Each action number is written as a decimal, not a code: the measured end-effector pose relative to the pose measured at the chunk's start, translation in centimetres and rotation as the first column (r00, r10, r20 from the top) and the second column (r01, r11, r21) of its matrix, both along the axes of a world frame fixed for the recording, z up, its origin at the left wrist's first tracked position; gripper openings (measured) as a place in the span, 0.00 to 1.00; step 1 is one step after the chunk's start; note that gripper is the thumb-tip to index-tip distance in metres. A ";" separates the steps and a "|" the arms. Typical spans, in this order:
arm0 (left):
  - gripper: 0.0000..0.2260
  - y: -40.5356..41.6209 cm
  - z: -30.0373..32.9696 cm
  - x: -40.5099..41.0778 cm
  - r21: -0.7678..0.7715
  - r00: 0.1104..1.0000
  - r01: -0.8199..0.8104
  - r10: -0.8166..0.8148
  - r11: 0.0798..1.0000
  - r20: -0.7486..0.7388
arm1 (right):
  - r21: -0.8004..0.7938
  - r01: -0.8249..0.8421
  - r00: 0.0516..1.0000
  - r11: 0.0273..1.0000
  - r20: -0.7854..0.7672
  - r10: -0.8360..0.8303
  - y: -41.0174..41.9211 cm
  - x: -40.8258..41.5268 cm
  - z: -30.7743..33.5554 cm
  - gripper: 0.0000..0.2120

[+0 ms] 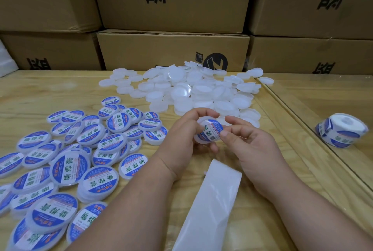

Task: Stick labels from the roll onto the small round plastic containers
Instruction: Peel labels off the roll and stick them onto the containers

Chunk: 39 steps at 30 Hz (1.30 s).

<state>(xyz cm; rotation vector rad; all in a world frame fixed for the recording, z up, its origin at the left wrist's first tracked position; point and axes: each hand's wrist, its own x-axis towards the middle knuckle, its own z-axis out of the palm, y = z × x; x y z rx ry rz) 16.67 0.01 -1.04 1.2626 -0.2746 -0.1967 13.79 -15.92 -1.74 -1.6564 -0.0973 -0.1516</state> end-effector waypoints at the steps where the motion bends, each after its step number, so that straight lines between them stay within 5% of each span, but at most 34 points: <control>1: 0.18 0.0 0.0 0.0 0.007 1.000 0.001 -0.001 1.000 0.006 | -0.013 -0.003 1.000 1.000 0.005 0.003 0.0 0.0 0.0 0.09; 21: 0.21 -0.2 -0.1 -0.3 0.121 0.996 -0.092 0.091 0.988 0.009 | 0.005 0.028 1.000 1.000 0.014 -0.028 -0.1 0.0 -0.3 0.09; 29: 0.15 0.1 -0.6 -0.2 0.261 0.980 -0.180 0.150 0.948 0.131 | 0.050 0.098 0.995 0.994 0.001 -0.098 -0.5 -0.2 -0.2 0.12; 39: 0.09 0.2 -0.3 -0.1 0.232 0.966 -0.250 0.227 0.940 0.121 | 0.072 0.088 0.996 0.994 0.006 -0.089 -0.2 -0.1 -0.5 0.12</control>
